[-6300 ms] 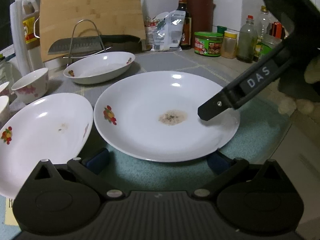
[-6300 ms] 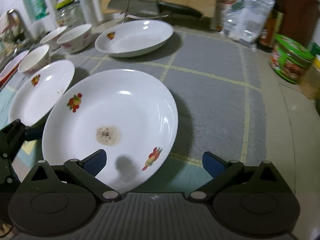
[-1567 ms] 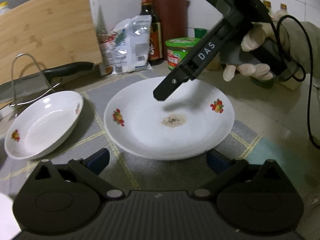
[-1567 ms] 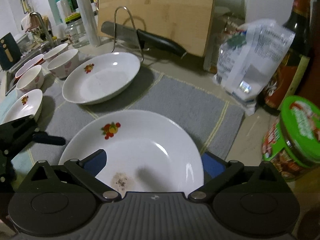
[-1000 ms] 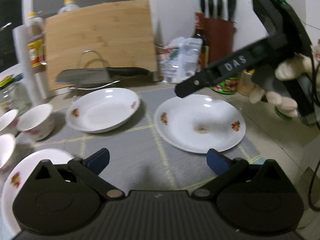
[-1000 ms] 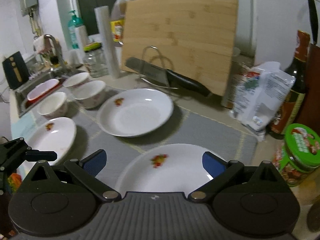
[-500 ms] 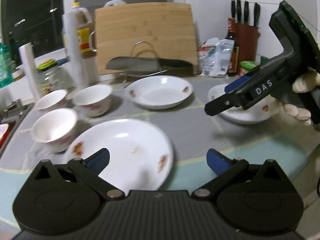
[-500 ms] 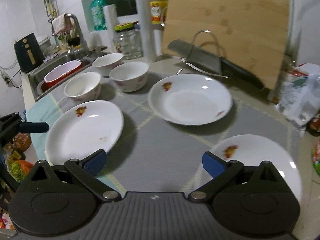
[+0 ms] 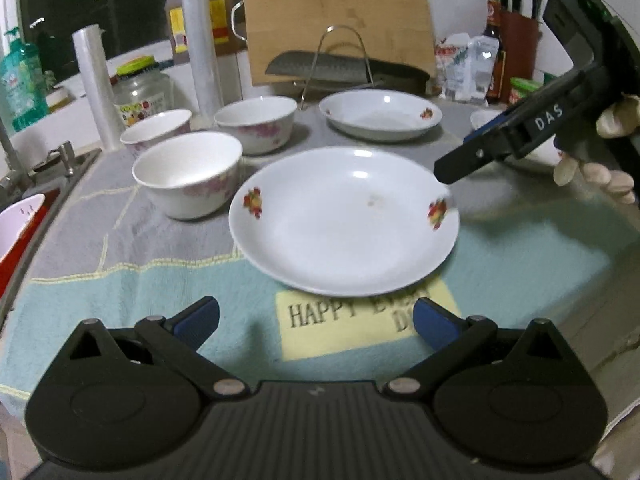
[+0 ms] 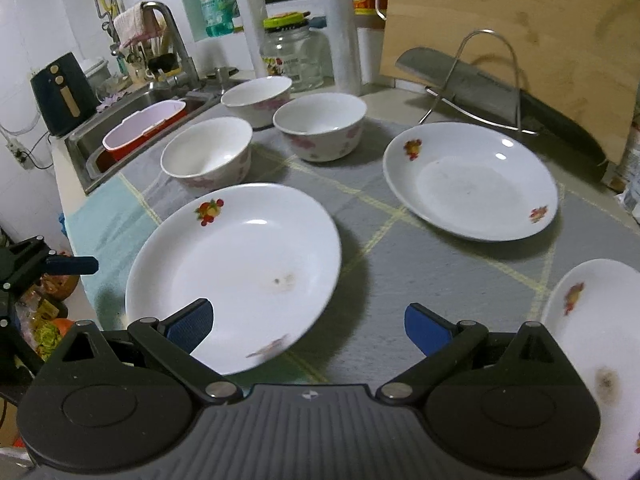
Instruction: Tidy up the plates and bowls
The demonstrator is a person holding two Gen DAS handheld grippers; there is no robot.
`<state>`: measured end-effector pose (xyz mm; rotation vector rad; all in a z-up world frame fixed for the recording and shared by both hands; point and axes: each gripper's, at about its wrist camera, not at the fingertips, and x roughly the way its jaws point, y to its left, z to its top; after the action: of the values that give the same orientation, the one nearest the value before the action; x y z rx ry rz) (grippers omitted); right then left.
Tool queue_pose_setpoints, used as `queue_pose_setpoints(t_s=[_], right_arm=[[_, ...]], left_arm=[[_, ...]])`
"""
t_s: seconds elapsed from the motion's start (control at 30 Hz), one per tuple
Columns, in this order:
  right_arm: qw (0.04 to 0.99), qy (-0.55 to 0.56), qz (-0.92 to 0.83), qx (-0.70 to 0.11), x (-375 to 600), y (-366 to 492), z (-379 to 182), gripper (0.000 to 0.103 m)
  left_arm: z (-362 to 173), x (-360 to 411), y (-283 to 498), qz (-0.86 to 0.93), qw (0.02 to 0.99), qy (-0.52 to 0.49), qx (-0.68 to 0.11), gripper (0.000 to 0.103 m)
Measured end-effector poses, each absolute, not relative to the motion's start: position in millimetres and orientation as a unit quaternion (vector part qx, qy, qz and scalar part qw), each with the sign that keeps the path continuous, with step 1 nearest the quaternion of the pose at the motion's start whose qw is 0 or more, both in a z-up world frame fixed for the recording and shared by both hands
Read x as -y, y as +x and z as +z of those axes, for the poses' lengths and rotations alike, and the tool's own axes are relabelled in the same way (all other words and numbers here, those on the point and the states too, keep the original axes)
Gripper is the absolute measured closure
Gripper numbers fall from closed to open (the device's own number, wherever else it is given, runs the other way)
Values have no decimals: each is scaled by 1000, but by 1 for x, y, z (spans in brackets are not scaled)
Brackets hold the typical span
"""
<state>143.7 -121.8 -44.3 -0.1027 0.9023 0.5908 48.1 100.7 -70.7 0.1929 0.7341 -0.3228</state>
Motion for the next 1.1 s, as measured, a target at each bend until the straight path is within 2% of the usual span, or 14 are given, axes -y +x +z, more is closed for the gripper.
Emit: queue_pose_setpoints(t_s=[0.5,1.1], right_arm=[[845,-46,261,-464,93,146,-68,0],[836,-95,251,-478,72,158,-85,0]], left_arm=[[-98,-115,79,-242,885,111,-382,1],[-101,-122,96,-285,882,119,-357,0]])
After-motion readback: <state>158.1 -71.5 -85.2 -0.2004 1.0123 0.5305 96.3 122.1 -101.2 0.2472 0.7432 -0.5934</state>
